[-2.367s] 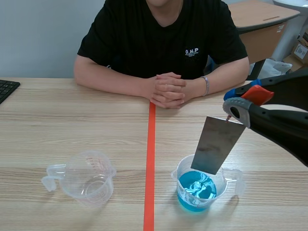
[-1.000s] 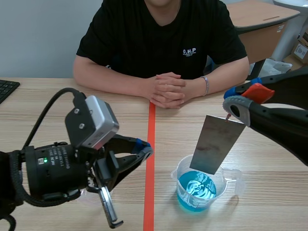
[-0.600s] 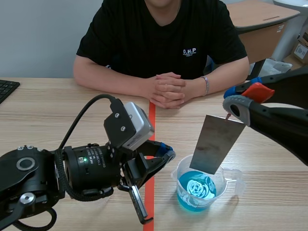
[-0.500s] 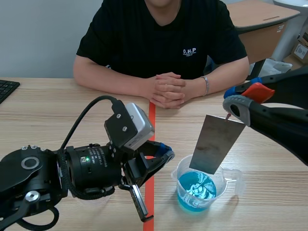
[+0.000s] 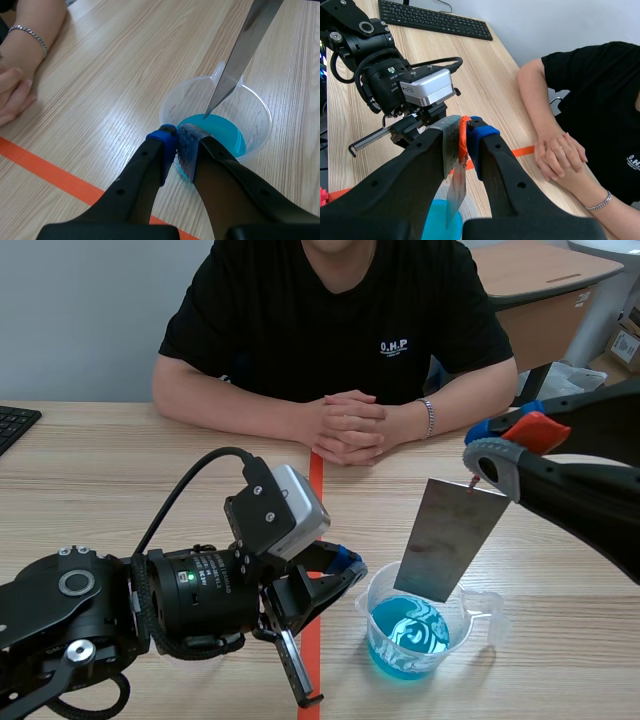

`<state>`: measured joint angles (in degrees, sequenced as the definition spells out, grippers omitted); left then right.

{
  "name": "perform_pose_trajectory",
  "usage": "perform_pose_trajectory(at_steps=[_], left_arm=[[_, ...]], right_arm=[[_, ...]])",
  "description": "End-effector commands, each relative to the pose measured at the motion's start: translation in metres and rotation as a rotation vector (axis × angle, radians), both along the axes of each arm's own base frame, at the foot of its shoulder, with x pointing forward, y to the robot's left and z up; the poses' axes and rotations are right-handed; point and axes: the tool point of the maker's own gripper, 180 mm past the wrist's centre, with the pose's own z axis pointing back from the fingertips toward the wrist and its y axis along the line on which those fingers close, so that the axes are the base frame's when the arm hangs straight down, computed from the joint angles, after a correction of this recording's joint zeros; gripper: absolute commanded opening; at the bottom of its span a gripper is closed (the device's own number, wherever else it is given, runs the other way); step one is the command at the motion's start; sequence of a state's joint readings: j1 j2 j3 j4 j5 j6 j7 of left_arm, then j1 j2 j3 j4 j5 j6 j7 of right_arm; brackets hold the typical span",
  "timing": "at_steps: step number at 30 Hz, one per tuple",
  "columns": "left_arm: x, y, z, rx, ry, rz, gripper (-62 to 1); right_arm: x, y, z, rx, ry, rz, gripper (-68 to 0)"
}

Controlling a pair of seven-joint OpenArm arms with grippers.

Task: Do the redox reaction experiment.
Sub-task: 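Raise the plate and point at it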

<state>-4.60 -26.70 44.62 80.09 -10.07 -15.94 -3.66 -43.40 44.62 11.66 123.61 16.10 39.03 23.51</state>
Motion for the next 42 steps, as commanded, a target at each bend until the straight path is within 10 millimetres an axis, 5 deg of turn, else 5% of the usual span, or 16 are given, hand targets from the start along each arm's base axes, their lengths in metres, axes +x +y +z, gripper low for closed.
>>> perform_pose_trajectory(at_steps=[1,29,42], left_arm=[[-0.001,-0.007,0.012,-0.041,-0.018,-0.011,-56.0],[-0.001,-0.006,0.012,-0.04,-0.019,-0.011,-56.0],[-0.026,0.039,0.013,0.016,-0.021,-0.003,-56.0]], right_arm=[[-0.002,0.003,0.01,0.022,-0.02,0.018,-65.8],[-0.002,0.003,0.01,0.022,-0.02,0.018,-65.8],[-0.001,0.003,0.009,0.021,-0.02,0.018,-65.8]])
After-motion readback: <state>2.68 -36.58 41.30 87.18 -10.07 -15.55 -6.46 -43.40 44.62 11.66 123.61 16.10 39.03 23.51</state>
